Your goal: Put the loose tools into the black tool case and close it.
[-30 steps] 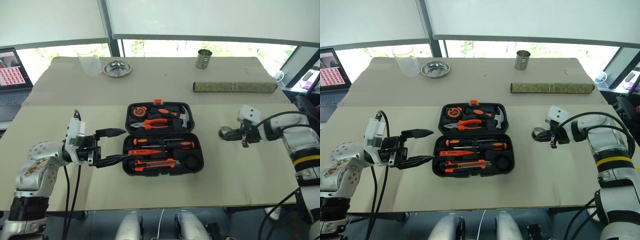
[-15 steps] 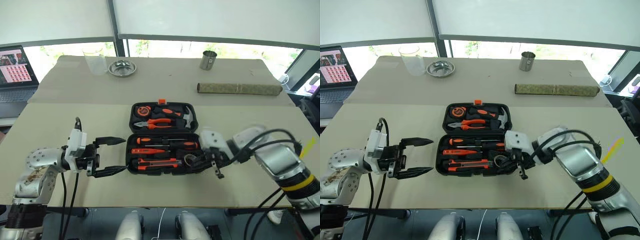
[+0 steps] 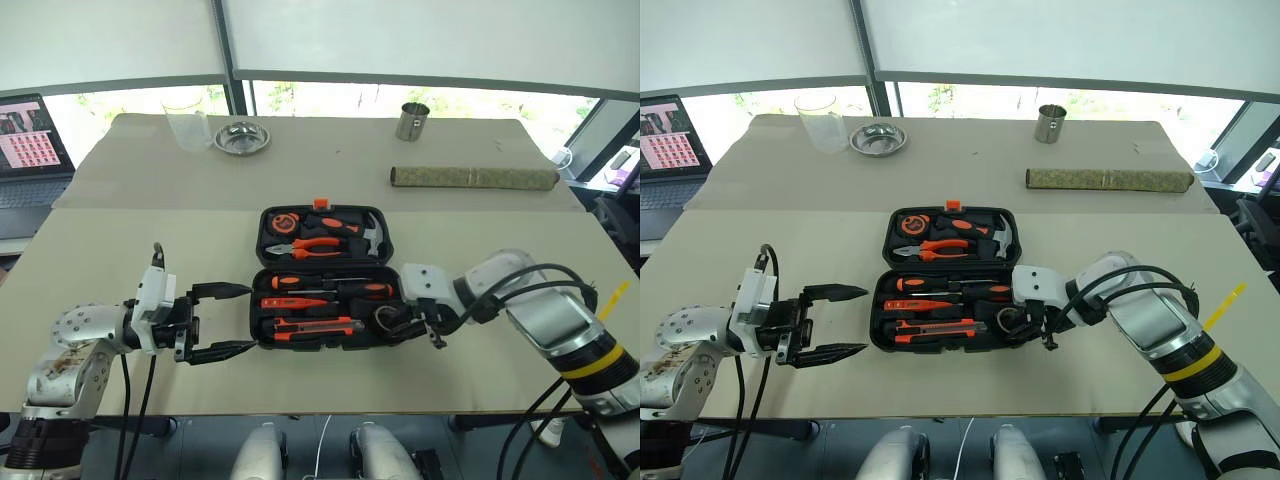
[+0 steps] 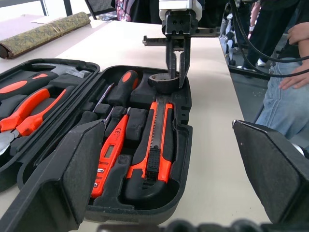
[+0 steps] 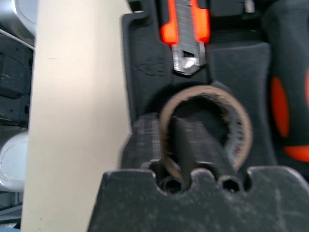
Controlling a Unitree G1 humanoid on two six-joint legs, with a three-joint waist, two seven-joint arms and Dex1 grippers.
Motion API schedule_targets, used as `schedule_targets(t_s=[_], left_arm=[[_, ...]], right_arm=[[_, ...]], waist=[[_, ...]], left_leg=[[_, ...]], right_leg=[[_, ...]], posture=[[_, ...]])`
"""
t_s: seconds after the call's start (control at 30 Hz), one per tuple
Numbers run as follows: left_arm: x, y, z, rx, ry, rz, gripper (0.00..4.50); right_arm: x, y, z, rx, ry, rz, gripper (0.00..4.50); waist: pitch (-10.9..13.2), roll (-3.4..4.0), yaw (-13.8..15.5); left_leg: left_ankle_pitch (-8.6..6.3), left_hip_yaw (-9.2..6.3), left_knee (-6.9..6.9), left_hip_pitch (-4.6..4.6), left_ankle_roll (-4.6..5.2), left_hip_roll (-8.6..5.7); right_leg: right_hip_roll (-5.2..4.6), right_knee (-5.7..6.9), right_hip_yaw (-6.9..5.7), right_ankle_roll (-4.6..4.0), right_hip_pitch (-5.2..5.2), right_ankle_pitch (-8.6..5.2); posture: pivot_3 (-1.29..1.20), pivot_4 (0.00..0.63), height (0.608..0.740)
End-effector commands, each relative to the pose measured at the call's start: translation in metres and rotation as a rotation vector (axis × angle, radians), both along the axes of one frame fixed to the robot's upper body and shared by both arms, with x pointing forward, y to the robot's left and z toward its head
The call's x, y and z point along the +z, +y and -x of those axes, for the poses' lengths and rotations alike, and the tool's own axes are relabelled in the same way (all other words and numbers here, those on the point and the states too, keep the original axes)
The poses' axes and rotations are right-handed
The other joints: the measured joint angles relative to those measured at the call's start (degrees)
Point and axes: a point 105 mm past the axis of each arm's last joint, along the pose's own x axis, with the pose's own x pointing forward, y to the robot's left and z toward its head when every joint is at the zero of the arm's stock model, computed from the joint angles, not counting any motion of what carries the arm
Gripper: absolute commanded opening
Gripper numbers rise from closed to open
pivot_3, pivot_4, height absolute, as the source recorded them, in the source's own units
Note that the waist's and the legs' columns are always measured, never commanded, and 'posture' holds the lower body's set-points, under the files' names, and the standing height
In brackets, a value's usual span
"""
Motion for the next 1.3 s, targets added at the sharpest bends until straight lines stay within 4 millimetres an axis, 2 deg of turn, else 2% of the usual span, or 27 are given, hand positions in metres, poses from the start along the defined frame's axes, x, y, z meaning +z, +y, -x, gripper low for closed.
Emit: schedule_targets(t_s=[0.03, 0.07, 0.2, 0.3, 0.33, 0.37, 0.43, 0.5, 0.53, 0.57, 0.6, 0.67, 0.7, 0.73, 0.77, 0.9, 1.03, 1.17, 1.3], left_arm=[[0.009, 0.009, -0.006, 0.075, -0.055, 0.003, 4.5], [0.009, 0.01, -0.006, 0.086, -0.057, 0.004, 4.5], [0.011, 0.022, -0.016, 0.198, -0.052, 0.033, 4.5], [0.009, 0.032, -0.027, 0.298, -0.027, 0.043, 4.5], [0.005, 0.041, -0.037, 0.385, -0.026, 0.027, 4.11], [-0.002, 0.049, -0.048, 0.473, -0.017, -0.011, 4.0], [-0.01, 0.059, -0.065, 0.607, -0.025, -0.047, 3.43], [-0.017, 0.059, -0.079, 0.691, -0.008, -0.051, 2.66], [-0.022, 0.057, -0.084, 0.711, 0.006, -0.059, 2.37], [-0.028, 0.054, -0.088, 0.723, 0.029, -0.071, 1.9], [-0.032, 0.051, -0.091, 0.729, 0.047, -0.077, 1.62], [-0.041, 0.04, -0.094, 0.716, 0.094, -0.083, 1.27], [-0.044, 0.036, -0.096, 0.708, 0.103, -0.088, 0.67], [-0.047, 0.03, -0.097, 0.684, 0.108, -0.087, 0.5], [-0.048, 0.025, -0.099, 0.672, 0.11, -0.086, 0.14], [-0.052, 0.006, -0.109, 0.646, 0.099, -0.074, 0.14], [-0.053, -0.012, -0.109, 0.587, 0.094, -0.058, 0.14], [-0.058, -0.02, -0.091, 0.501, 0.116, -0.081, 0.14], [-0.061, -0.014, -0.072, 0.497, 0.149, -0.076, 0.14]], right_arm=[[0.027, 0.006, 0.001, 0.046, 0.022, -0.141, 2.63], [0.031, 0.005, 0.001, 0.049, 0.021, -0.161, 2.92], [0.048, -0.021, 0.004, 0.017, 0.119, -0.25, 2.92], [0.057, -0.03, -0.009, -0.063, 0.11, -0.345, 2.92], [0.057, -0.036, -0.026, -0.135, 0.03, -0.396, 2.54], [0.051, -0.046, -0.041, -0.208, -0.041, -0.398, 2.4], [0.038, -0.059, -0.06, -0.288, -0.156, -0.373, 1.87], [0.028, -0.062, -0.073, -0.329, -0.228, -0.367, 1.13], [0.025, -0.062, -0.081, -0.351, -0.283, -0.37, 0.9], [0.022, -0.061, -0.088, -0.376, -0.33, -0.374, 0.44], [0.02, -0.06, -0.095, -0.394, -0.374, -0.371, 0.18], [0.015, -0.056, -0.104, -0.414, -0.427, -0.366, 0.0], [0.012, -0.054, -0.106, -0.421, -0.43, -0.365, 0.0], [0.009, -0.05, -0.108, -0.421, -0.433, -0.358, 0.0], [0.004, -0.045, -0.108, -0.409, -0.421, -0.35, 0.0], [-0.001, -0.028, -0.097, -0.327, -0.405, -0.368, 0.0], [-0.003, -0.021, -0.084, -0.286, -0.371, -0.383, 0.0], [-0.006, -0.02, -0.071, -0.288, -0.352, -0.39, 0.0], [-0.01, -0.023, -0.052, -0.322, -0.308, -0.398, 0.0]], waist=[[0.0, 0.0, -0.1], [0.0, -0.01, -0.2], [0.0, -0.01, 0.1], [0.0, -0.03, 0.0], [0.0, -0.03, -0.1], [0.0, -0.05, -0.2], [0.0, -0.07, -0.3], [0.0, -0.07, -0.3], [0.0, -0.07, -0.3], [0.0, -0.07, -0.3], [0.0, -0.07, -0.3], [0.0, -0.07, -0.3], [0.0, -0.07, -0.4], [0.0, -0.07, -0.4], [0.0, -0.07, -0.4], [0.0, -0.07, -0.4], [0.0, -0.07, -0.3], [0.0, -0.07, -0.3], [0.0, -0.06, -0.3]], left_leg=[[0.0, 0.0, -0.01, 0.0, 0.0, 0.0], [0.0, -0.01, -0.02, -0.02, 0.0, 0.01], [0.0, -0.02, -0.02, -0.01, 0.0, -0.01], [0.0, -0.01, -0.01, 0.05, 0.0, 0.01], [0.0, -0.01, -0.02, 0.06, 0.0, 0.02], [0.0, -0.01, -0.02, 0.07, 0.0, 0.03], [0.0, 0.01, -0.03, 0.25, 0.0, 0.03], [0.03, 0.06, -0.06, 0.25, -0.03, 0.01], [0.03, 0.1, -0.05, 0.22, -0.04, 0.0], [0.05, 0.09, -0.05, 0.15, -0.06, -0.01], [0.05, 0.12, -0.05, 0.15, -0.07, -0.01], [0.06, 0.15, -0.05, 0.11, -0.09, -0.02], [0.08, 0.18, -0.06, 0.09, -0.11, -0.02], [0.08, 0.18, -0.06, 0.11, -0.12, -0.02], [0.09, 0.18, -0.07, 0.12, -0.14, -0.02], [0.11, 0.18, -0.06, 0.15, -0.16, -0.01], [0.11, 0.15, -0.06, 0.14, -0.17, -0.03], [0.11, 0.11, -0.07, 0.12, -0.16, -0.02], [0.08, 0.05, -0.15, 0.12, -0.13, 0.01]], right_leg=[[0.0, -0.01, 0.0, 0.0, -0.01, 0.0], [0.01, -0.01, 0.01, 0.0, -0.02, 0.0], [-0.02, -0.01, 0.0, 0.0, 0.0, 0.01], [-0.02, -0.02, 0.0, -0.01, 0.06, 0.01], [-0.02, -0.01, 0.0, -0.02, 0.05, 0.01], [0.0, 0.0, 0.0, -0.02, 0.05, 0.02], [0.06, 0.01, 0.0, -0.09, 0.19, 0.06], [0.04, 0.02, 0.04, -0.11, 0.15, 0.08], [0.03, 0.07, 0.06, -0.1, 0.1, 0.08], [0.03, 0.08, 0.06, -0.09, 0.05, 0.1], [0.01, 0.15, 0.1, -0.08, 0.02, 0.1], [-0.01, 0.26, 0.13, -0.08, -0.08, 0.1], [-0.01, 0.33, 0.16, -0.08, -0.14, 0.09], [-0.01, 0.34, 0.16, -0.08, -0.13, 0.09], [-0.01, 0.35, 0.17, -0.09, -0.13, 0.1], [0.0, 0.39, 0.16, -0.09, -0.11, 0.1], [-0.02, 0.39, 0.16, -0.09, -0.08, 0.1], [-0.02, 0.39, 0.13, -0.09, -0.09, 0.09], [-0.02, 0.49, 0.13, -0.08, -0.05, 0.09]], posture=[[0.0, 0.15, 0.74], [0.0, 0.15, 0.74], [0.0, 0.15, 0.74], [0.0, 0.15, 0.74], [0.0, 0.15, 0.74], [0.0, 0.15, 0.74], [0.0, 0.15, 0.74], [0.0, 0.15, 0.74], [0.0, 0.15, 0.74], [0.0, 0.15, 0.74], [0.0, 0.15, 0.74], [0.0, 0.15, 0.74], [0.0, 0.15, 0.74], [0.0, 0.15, 0.74], [0.0, 0.15, 0.74], [0.0, 0.15, 0.74], [0.0, 0.15, 0.74], [0.0, 0.15, 0.74], [0.0, 0.15, 0.74]])
